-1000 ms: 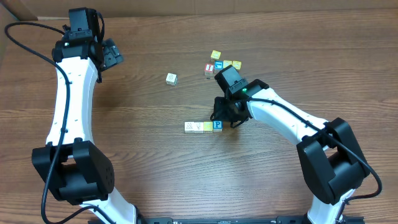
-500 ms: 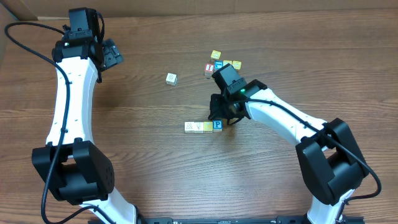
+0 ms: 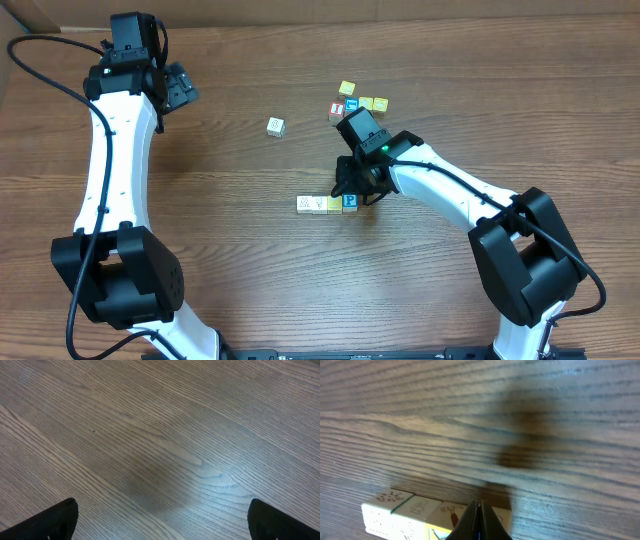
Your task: Flip 5 blocks
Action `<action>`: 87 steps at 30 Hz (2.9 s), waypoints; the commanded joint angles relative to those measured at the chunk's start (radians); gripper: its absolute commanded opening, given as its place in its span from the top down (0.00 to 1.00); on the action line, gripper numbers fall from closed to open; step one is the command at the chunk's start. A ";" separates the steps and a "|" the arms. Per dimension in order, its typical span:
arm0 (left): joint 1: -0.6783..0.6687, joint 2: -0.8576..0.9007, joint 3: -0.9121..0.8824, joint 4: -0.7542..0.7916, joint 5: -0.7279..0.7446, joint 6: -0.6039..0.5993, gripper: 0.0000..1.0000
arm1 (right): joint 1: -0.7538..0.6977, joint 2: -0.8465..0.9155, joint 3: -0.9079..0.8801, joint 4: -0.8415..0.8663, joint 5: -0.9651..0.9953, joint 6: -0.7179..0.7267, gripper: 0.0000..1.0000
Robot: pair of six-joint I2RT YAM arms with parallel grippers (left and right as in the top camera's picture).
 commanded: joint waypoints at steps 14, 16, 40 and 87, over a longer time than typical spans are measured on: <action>0.003 -0.015 0.018 0.001 -0.014 -0.022 0.00 | 0.009 0.010 0.005 -0.037 -0.017 -0.001 0.96; 0.003 -0.015 0.018 0.001 -0.014 -0.022 0.00 | 0.009 0.010 0.005 -0.042 -0.018 0.000 0.96; 0.003 -0.015 0.018 0.001 -0.014 -0.022 0.00 | -0.085 -0.023 0.073 -0.080 0.000 -0.031 0.96; 0.003 -0.015 0.018 0.001 -0.014 -0.022 0.00 | -0.052 -0.028 0.032 -0.121 -0.021 -0.035 0.86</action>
